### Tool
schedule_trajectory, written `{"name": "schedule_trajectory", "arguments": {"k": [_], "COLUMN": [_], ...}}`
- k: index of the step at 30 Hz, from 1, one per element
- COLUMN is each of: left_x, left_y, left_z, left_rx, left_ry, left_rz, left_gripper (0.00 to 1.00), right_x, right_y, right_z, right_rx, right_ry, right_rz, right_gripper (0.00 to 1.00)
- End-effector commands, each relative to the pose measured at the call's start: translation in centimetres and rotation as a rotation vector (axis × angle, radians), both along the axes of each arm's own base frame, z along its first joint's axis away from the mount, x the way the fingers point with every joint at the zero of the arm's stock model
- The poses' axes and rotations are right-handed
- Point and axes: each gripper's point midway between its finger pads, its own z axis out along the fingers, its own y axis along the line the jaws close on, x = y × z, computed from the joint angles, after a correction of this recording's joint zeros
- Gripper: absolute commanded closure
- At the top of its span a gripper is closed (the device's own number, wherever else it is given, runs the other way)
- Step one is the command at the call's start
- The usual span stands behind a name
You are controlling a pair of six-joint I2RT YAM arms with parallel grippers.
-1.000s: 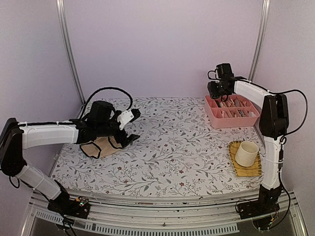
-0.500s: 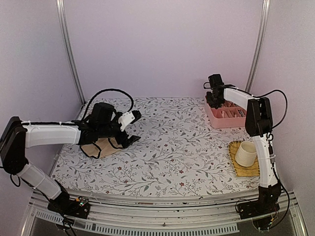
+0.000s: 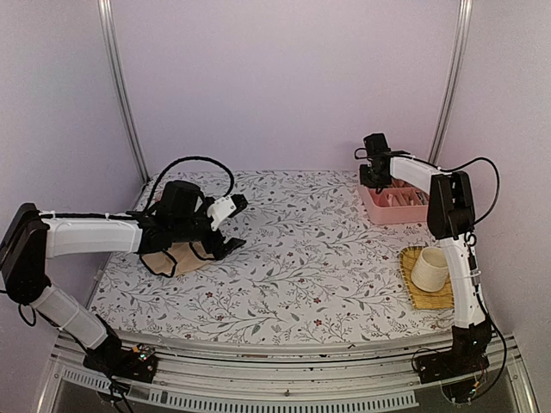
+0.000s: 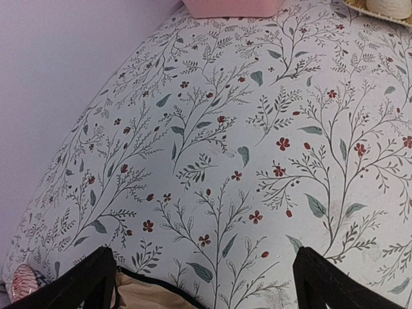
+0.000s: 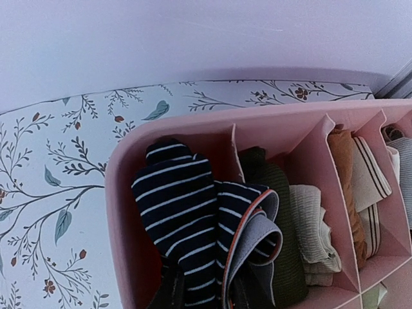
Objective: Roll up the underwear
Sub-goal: Place the underwear in the storage box.
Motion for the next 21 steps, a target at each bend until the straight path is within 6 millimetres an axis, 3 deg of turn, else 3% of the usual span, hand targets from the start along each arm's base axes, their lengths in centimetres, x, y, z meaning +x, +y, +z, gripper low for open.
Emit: {"name": "schedule_trajectory", "arguments": {"k": [1, 6, 12, 21], "left_x": [0.4, 0.3, 0.3, 0.0], "left_y": [0.3, 0.4, 0.4, 0.5], "left_z": [-0.3, -0.2, -0.2, 0.4], "left_rx": [-0.007, -0.009, -0.01, -0.023], "left_ry": [-0.002, -0.005, -0.004, -0.015], "left_rz": [0.011, 0.01, 0.008, 0.0], "left_gripper": [0.02, 0.02, 0.02, 0.01], "right_x": [-0.4, -0.6, -0.9, -1.0], "right_y": [0.6, -0.1, -1.2, -2.0], "right_z": [-2.8, -3.6, -5.3, -5.5], "right_rx": [0.003, 0.01, 0.137, 0.138], "right_ry": [0.065, 0.093, 0.15, 0.158], "right_rz": [0.037, 0.033, 0.023, 0.0], "right_gripper": [0.99, 0.98, 0.97, 0.95]}}
